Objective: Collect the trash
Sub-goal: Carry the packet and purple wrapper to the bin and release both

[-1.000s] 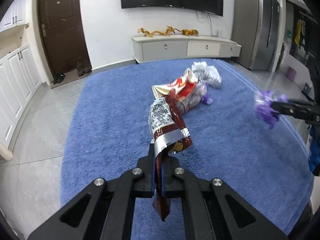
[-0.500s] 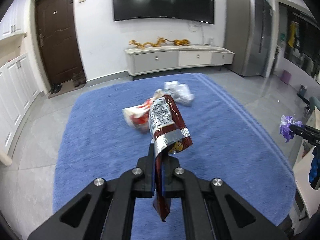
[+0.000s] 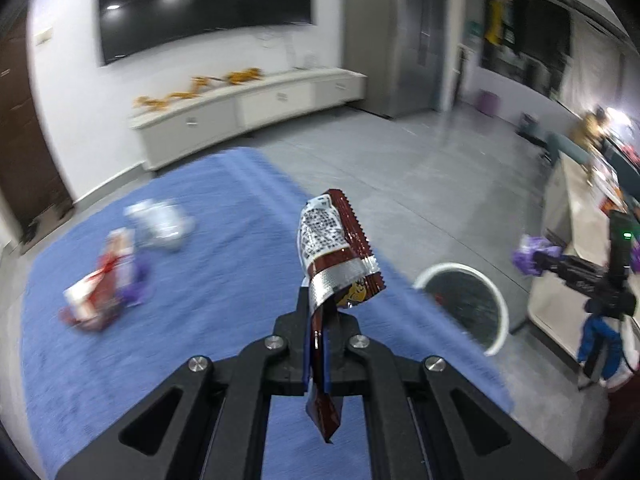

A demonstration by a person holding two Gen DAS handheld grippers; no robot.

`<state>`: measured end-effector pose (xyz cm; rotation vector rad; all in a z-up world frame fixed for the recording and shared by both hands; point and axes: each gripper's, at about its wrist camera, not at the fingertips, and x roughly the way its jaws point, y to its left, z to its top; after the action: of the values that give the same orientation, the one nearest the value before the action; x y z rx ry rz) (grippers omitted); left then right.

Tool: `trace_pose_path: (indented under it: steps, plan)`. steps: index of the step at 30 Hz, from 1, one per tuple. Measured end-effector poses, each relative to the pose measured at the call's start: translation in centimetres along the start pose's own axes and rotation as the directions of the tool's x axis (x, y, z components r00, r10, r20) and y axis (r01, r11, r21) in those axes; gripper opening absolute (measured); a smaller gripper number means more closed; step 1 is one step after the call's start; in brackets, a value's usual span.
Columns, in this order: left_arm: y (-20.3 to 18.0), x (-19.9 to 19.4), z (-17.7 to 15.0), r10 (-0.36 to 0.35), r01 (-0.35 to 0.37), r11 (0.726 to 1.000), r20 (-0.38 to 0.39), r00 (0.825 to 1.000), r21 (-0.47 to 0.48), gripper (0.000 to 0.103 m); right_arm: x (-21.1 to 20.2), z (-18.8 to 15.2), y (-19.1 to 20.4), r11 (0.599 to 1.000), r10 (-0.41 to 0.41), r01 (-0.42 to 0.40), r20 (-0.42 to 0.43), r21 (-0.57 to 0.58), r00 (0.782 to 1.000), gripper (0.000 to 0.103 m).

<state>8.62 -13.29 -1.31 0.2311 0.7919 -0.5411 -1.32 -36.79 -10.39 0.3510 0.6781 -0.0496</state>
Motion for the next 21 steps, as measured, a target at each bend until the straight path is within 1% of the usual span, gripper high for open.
trace_pose_path:
  steps: [2, 4, 6, 8, 11, 12, 14, 17, 18, 19, 20, 21]
  plan:
    - [-3.4, 2.3, 0.9, -0.046, 0.048, 0.997, -0.034, 0.998, 0.055, 0.004, 0.7, -0.8, -1.9, 0.999, -0.021, 0.022, -0.019, 0.046, 1.000, 0.033]
    - [-6.3, 4.4, 1.5, -0.073, 0.079, 0.992, -0.064, 0.995, 0.098, 0.004, 1.5, -1.3, -3.3, 0.997, -0.039, 0.041, -0.041, 0.069, 0.998, 0.033]
    - [-9.0, 6.5, 2.0, -0.113, 0.125, 0.985, -0.103, 0.988, 0.119, 0.004, 2.2, -1.9, -4.7, 0.995, -0.056, 0.061, -0.064, 0.080, 0.996, 0.033]
    - [-11.5, 8.7, 2.6, -0.135, 0.155, 0.978, -0.141, 0.981, 0.138, 0.004, 3.0, -2.4, -5.8, 0.994, -0.067, 0.074, -0.087, 0.086, 0.994, 0.033]
    - [-14.2, 11.5, 3.3, -0.159, 0.188, 0.972, -0.189, 0.969, 0.144, 0.006, 4.3, -3.0, -6.7, 0.992, -0.091, 0.100, -0.120, 0.076, 0.989, 0.034]
    - [-15.2, 12.5, 3.5, -0.161, 0.193, 0.969, -0.200, 0.966, 0.151, 0.007, 4.7, -3.0, -7.0, 0.992, -0.096, 0.106, -0.128, 0.075, 0.987, 0.035]
    - [-16.5, 14.0, 3.9, -0.165, 0.201, 0.967, -0.215, 0.963, 0.155, 0.007, 5.6, -3.2, -7.7, 0.990, -0.107, 0.119, -0.147, 0.077, 0.983, 0.036]
    - [-18.1, 16.1, 4.2, -0.199, 0.236, 0.963, -0.248, 0.948, 0.132, 0.008, 6.6, -3.7, -8.6, 0.987, -0.125, 0.141, -0.176, 0.078, 0.976, 0.038]
    - [-18.7, 16.8, 4.3, -0.211, 0.250, 0.960, -0.258, 0.943, 0.126, 0.009, 6.7, -3.8, -8.9, 0.986, -0.130, 0.147, -0.184, 0.079, 0.974, 0.040]
    - [-19.3, 17.4, 4.2, -0.220, 0.260, 0.957, -0.268, 0.938, 0.124, 0.012, 7.0, -4.1, -9.3, 0.984, -0.138, 0.156, -0.195, 0.082, 0.971, 0.044]
    - [-20.0, 18.1, 4.3, -0.228, 0.270, 0.955, -0.280, 0.932, 0.120, 0.017, 7.1, -4.3, -9.5, 0.983, -0.143, 0.162, -0.203, 0.084, 0.969, 0.046]
    - [-20.4, 18.5, 4.2, -0.239, 0.280, 0.954, -0.287, 0.928, 0.112, 0.031, 7.3, -4.3, -9.7, 0.982, -0.145, 0.166, -0.207, 0.086, 0.967, 0.049]
